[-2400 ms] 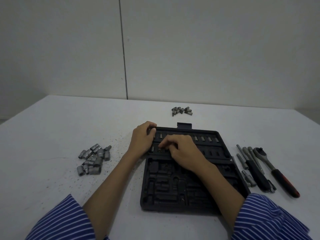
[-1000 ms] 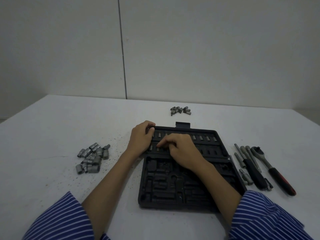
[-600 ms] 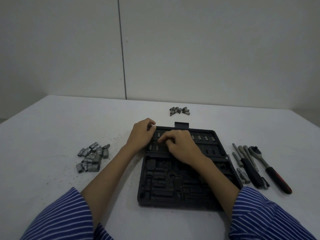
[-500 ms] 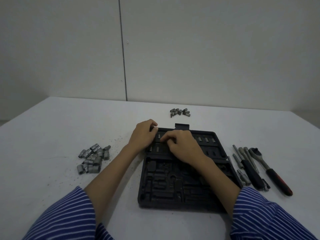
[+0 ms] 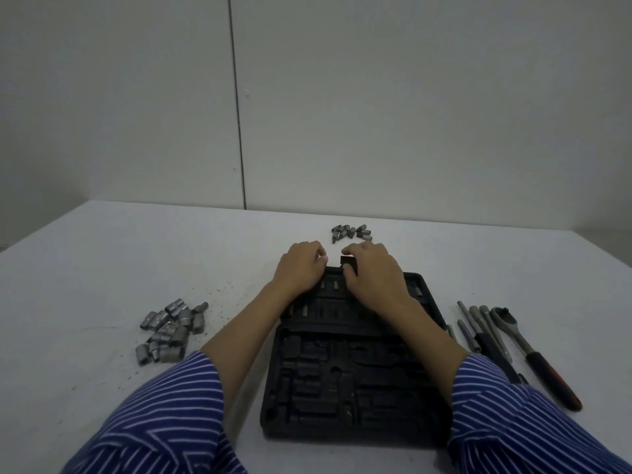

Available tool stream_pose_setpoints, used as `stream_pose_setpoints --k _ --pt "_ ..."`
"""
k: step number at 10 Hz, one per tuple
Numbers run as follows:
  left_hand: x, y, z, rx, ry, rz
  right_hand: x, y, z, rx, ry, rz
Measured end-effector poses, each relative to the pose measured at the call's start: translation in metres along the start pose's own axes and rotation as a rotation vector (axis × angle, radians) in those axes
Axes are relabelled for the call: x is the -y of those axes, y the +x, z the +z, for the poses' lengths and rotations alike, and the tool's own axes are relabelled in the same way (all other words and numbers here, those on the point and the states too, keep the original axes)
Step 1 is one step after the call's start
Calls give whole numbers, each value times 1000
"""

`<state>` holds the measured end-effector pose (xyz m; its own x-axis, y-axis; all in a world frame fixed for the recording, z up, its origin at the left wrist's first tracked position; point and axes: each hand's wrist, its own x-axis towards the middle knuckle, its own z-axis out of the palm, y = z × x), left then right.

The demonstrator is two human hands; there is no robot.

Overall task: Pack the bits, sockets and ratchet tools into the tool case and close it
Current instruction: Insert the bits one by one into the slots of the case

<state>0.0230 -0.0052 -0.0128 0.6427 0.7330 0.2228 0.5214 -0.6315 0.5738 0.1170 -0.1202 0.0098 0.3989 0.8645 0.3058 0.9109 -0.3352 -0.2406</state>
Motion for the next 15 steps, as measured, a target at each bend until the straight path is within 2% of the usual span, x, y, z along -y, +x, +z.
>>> stream_pose_setpoints --k 6,9,12,15 --pt "-1 58 24 9 70 -1 -14 4 28 -81 31 -11" --pt "-6 65 27 33 205 60 -14 4 28 -65 32 -2" --pt "-8 54 23 -118 62 47 -14 4 27 -57 38 4" --pt "-2 49 24 -119 -71 37 -14 3 27 -59 52 13"
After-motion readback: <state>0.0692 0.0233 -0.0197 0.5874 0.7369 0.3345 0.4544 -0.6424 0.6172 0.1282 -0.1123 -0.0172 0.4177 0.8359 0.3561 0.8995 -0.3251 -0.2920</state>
